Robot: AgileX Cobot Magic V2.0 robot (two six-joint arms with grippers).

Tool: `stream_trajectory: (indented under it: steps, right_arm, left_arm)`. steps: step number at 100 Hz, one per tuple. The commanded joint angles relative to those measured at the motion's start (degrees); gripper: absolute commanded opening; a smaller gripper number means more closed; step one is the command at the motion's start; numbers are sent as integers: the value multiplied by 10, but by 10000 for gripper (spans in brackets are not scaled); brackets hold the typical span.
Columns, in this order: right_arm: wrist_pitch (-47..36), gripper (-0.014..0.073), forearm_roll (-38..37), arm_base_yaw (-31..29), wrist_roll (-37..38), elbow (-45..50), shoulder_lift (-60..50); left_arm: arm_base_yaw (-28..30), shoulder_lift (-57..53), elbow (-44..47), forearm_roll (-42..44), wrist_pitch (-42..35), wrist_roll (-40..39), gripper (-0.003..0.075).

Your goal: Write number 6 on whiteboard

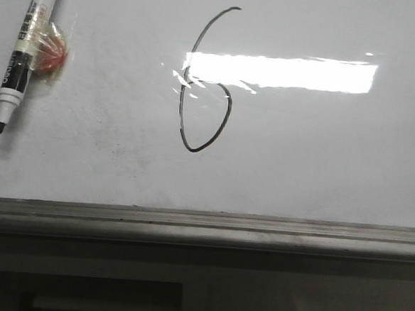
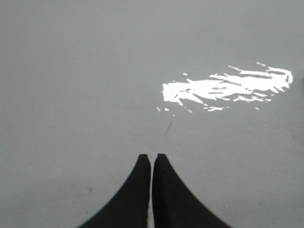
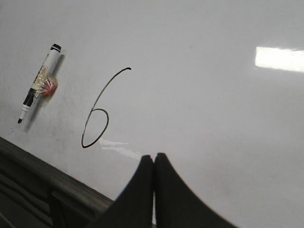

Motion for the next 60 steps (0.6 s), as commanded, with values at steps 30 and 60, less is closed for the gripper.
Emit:
stream_trajectory:
  steps: [30,60]
  right_arm:
    - [-39,-65,12,-2,-7,-15,7]
    - [-39,-65,12,-2,-7,-15,7]
  left_arm:
    - [22,-18,28,0,-30,-8,-20]
    - [26,-18,28,-9,-29,-8,-20]
